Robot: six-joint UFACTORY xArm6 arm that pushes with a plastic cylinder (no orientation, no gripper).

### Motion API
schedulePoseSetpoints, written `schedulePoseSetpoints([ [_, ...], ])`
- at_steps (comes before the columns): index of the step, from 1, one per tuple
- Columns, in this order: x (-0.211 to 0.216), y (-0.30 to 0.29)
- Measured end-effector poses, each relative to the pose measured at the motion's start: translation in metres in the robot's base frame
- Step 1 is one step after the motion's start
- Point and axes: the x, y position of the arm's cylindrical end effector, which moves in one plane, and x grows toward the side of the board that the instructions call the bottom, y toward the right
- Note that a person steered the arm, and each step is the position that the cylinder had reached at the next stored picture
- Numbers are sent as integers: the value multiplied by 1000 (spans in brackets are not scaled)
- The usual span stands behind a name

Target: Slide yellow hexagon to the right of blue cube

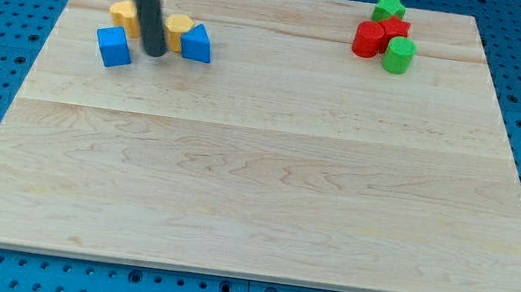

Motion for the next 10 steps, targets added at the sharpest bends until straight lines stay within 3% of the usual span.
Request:
schedulePoseSetpoints([
  [2,-60,-9],
  [3,-65,-40],
  [4,-93,-38],
  [5,-129,0],
  [6,-112,62],
  [7,-77,56],
  [8,-69,36],
  [10,-128,51],
])
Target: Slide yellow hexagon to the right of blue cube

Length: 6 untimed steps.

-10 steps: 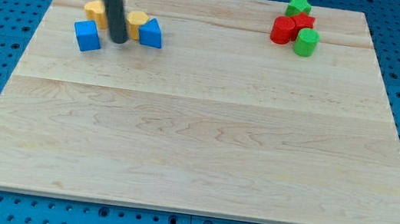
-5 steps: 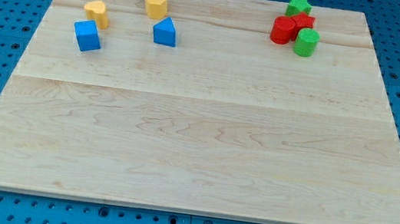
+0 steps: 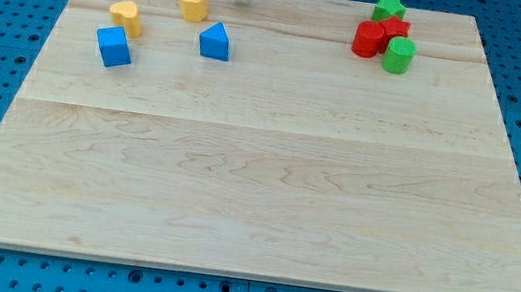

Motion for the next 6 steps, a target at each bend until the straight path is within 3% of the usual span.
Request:
schedulePoseSetpoints([
  [2,67,-36],
  [3,32,-25],
  [4,31,-61],
  [6,104,-87],
])
